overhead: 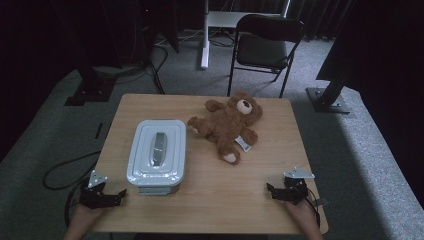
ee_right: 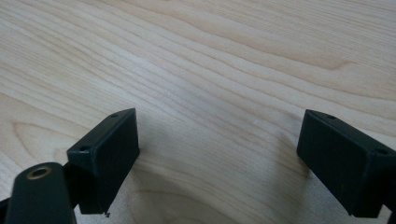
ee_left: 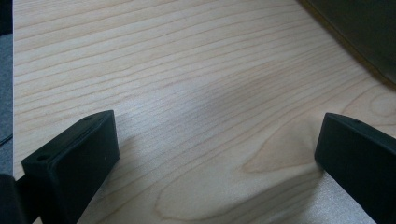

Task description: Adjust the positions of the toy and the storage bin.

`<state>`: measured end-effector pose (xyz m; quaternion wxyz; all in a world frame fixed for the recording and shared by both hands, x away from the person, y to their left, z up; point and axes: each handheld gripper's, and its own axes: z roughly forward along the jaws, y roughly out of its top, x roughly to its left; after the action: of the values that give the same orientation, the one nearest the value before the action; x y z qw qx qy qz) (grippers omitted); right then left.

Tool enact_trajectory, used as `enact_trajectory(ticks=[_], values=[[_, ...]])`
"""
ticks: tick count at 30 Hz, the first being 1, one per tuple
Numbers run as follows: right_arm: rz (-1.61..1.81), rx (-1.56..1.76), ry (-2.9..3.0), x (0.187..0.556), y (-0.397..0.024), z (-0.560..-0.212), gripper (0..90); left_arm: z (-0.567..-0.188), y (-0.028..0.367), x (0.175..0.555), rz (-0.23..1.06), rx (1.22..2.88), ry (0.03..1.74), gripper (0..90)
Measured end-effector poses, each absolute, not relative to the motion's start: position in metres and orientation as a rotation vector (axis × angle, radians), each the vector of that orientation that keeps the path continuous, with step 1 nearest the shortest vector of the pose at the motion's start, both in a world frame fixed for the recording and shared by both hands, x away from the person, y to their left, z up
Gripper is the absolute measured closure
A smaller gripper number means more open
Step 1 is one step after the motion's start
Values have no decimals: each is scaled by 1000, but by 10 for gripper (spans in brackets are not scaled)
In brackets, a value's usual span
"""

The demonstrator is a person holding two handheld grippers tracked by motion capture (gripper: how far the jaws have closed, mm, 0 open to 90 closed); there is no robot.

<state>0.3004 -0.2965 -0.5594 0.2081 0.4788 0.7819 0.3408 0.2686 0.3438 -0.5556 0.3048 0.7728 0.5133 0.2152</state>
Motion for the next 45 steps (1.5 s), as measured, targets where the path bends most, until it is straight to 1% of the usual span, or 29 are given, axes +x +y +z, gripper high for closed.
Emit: enact_trajectory(ticks=[18, 27, 31, 34, 35, 39, 40, 45], values=[[930, 1345, 2195, 302, -290, -553, 124, -556, 343, 267, 568, 2047, 1355, 5], [1002, 1391, 2162, 323, -271, -533, 125, -556, 343, 267, 568, 2047, 1356, 5], [1065, 1403, 2115, 338, -256, -514, 125, -556, 343, 267, 568, 2047, 1354, 5], [1070, 1396, 2113, 340, -253, -511, 125, -556, 343, 267, 567, 2047, 1354, 5], [1090, 1370, 2104, 351, -238, -500, 126, -556, 343, 267, 566, 2047, 1352, 5], [1120, 1363, 2091, 362, -225, -491, 125, -556, 343, 267, 566, 2048, 1352, 5], [1133, 1354, 2092, 371, -213, -484, 125, -556, 343, 267, 566, 2048, 1352, 5], [1167, 1333, 2098, 393, -188, -471, 125, -556, 343, 267, 566, 2047, 1352, 5]])
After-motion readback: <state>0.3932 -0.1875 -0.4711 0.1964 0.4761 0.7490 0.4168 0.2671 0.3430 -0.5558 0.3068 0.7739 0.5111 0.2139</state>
